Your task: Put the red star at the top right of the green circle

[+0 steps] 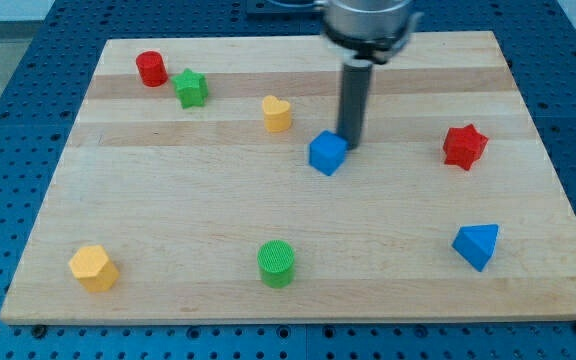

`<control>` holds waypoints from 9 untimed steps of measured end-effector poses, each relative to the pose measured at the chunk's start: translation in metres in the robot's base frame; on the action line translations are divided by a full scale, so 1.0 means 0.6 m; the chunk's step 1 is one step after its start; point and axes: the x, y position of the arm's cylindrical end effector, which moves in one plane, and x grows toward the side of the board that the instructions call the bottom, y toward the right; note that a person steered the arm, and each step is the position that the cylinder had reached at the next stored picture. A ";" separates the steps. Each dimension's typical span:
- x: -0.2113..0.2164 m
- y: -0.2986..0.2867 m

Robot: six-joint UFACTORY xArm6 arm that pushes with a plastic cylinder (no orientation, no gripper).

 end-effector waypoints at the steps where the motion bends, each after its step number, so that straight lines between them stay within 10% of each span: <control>1: 0.011 0.106; 2: -0.026 0.307; 4: -0.039 0.380; 5: 0.057 0.381; 9: -0.025 0.130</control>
